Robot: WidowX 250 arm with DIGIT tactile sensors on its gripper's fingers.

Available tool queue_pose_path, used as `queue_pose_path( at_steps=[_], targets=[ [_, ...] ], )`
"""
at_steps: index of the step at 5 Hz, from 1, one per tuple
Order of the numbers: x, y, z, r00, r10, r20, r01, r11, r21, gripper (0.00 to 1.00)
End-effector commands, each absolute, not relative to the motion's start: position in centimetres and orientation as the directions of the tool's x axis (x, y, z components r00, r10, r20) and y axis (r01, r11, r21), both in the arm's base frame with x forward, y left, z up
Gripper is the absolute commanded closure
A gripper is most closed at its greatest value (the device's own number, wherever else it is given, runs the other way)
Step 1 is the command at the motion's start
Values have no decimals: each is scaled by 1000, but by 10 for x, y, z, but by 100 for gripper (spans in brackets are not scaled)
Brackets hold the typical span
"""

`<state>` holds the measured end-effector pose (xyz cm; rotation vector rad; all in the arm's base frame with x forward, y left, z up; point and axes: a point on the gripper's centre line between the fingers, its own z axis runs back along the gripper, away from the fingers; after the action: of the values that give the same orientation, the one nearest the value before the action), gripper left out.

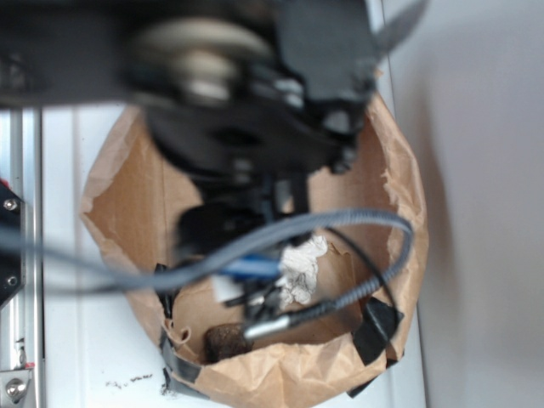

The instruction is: Grab the rock.

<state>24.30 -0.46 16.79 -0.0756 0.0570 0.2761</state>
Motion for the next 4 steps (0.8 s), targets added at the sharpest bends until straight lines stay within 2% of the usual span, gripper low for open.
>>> queue_pose_path(
  at_steps=[1, 2, 3, 4],
  targets=[
    [244, 5, 122, 895, 442, -58, -442, 897, 6, 0],
    [244, -11, 106, 897, 439, -48, -441, 897, -42, 0],
    [259, -22, 105, 901, 431, -44, -431, 884, -180, 0],
    [267, -35, 116, 936, 345, -74, -353, 911, -211, 0]
  ],
)
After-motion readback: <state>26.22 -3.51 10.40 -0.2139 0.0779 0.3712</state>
